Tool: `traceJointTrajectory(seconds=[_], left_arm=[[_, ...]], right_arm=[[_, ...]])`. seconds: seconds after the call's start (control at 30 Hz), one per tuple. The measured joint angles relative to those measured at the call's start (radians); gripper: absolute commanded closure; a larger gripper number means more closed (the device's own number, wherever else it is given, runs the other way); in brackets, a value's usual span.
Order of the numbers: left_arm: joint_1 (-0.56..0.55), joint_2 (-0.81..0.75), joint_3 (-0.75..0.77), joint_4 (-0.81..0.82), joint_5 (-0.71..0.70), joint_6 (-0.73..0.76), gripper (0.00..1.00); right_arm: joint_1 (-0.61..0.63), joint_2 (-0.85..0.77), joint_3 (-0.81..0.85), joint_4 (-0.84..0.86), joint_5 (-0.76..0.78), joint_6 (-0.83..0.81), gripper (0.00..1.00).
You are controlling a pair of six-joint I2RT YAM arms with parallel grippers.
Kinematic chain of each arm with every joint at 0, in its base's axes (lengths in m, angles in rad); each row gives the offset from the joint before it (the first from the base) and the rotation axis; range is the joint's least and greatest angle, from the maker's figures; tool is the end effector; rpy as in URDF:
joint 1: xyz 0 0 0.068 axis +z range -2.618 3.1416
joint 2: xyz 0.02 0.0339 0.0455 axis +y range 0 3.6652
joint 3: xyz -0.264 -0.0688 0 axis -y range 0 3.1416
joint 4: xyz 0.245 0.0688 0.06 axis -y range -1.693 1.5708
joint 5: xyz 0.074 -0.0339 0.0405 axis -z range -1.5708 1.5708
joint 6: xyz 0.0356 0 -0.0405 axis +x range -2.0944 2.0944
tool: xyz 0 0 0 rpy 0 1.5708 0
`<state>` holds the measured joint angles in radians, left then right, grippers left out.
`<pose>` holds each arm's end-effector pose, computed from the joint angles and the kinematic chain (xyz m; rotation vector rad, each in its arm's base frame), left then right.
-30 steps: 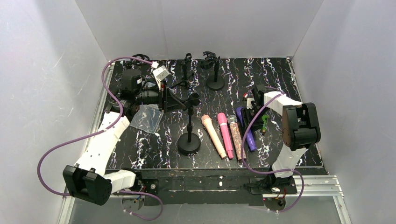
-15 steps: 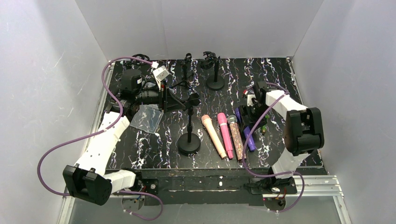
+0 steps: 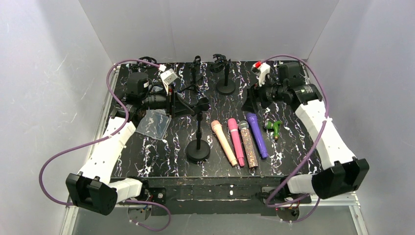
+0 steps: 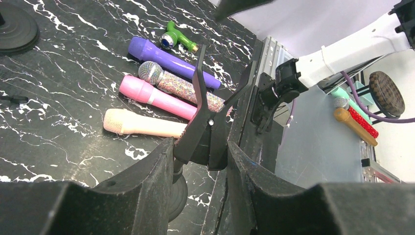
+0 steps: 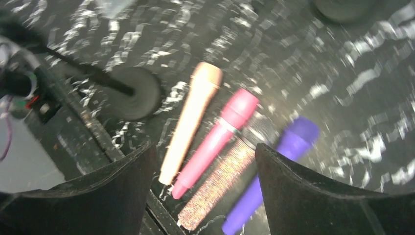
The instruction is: Remove the microphone from the stand
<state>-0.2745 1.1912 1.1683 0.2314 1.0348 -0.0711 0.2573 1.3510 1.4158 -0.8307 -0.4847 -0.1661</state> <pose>0.2407 -0.0996 0.4322 1.0102 1.1662 -0.9758 0.2657 0.0871 0.3738 -0.7174 2.1901 0.6105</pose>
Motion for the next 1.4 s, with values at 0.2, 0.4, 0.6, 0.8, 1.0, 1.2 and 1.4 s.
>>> traceJointTrajectory(seconds=[0.2, 0.4, 0.6, 0.8, 1.0, 1.2, 1.4], left_arm=[[-0.001, 0.000, 0.000, -0.002, 0.000, 0.000, 1.00], [-0.003, 0.000, -0.008, 0.000, 0.000, -0.004, 1.00], [-0.003, 0.000, -0.014, -0.001, 0.000, -0.019, 1.00], [-0.003, 0.000, -0.014, 0.001, -0.001, -0.030, 1.00], [-0.003, 0.000, -0.014, 0.003, -0.006, -0.045, 1.00], [-0.003, 0.000, -0.014, 0.005, -0.019, -0.061, 1.00], [-0.003, 0.000, -0.014, 0.011, -0.032, -0.068, 1.00]], right_arm=[[0.187, -0.113, -0.106, 0.230, -0.187, -0.055, 0.20], [0.301, -0.045, -0.132, 0.418, -0.335, -0.064, 0.21], [0.351, 0.036, -0.176, 0.598, -0.402, -0.008, 0.23], [0.381, 0.087, -0.215, 0.809, -0.438, 0.097, 0.30], [0.394, 0.132, -0.255, 0.969, -0.465, 0.202, 0.32], [0.409, 0.145, -0.303, 1.106, -0.487, 0.293, 0.37], [0.422, 0.183, -0.320, 1.220, -0.502, 0.383, 0.57]])
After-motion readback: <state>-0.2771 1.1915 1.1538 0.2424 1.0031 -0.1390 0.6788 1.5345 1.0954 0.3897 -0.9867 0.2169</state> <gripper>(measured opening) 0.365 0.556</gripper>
